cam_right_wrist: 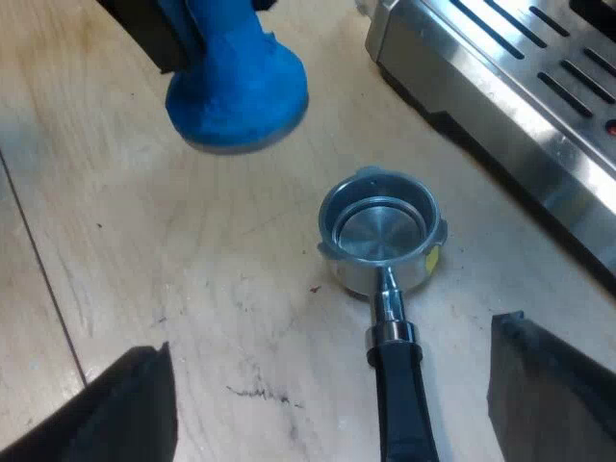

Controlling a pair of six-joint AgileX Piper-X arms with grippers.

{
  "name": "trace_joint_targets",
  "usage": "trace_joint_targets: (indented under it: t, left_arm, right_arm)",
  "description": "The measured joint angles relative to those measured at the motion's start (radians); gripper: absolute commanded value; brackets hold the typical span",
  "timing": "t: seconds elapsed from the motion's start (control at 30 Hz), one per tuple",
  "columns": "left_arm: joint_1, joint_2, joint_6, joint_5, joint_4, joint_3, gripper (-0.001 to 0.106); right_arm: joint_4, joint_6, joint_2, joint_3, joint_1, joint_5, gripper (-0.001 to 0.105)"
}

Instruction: Grind coffee beans and then tamp

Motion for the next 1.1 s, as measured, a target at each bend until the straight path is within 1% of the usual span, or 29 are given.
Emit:
trace_joint_targets:
  t: [0.23,0.6,1.1]
  left_arm:
    - [0.0,0.086,0.0,-0.005,-0.017,-0.033,0.0]
    - [0.0,0.175,0.007,-0.005,-0.092,-0.032,0.0]
    - [0.0,0.297,0.007,-0.02,-0.133,-0.032,0.0]
  right_arm:
    - [0.0,0.0,0.0,0.0,0.0,0.0,0.069]
    - [0.0,0.0,0.0,0.0,0.0,0.004,0.069]
    - [0.0,0.0,0.0,0.0,0.0,0.007,0.069]
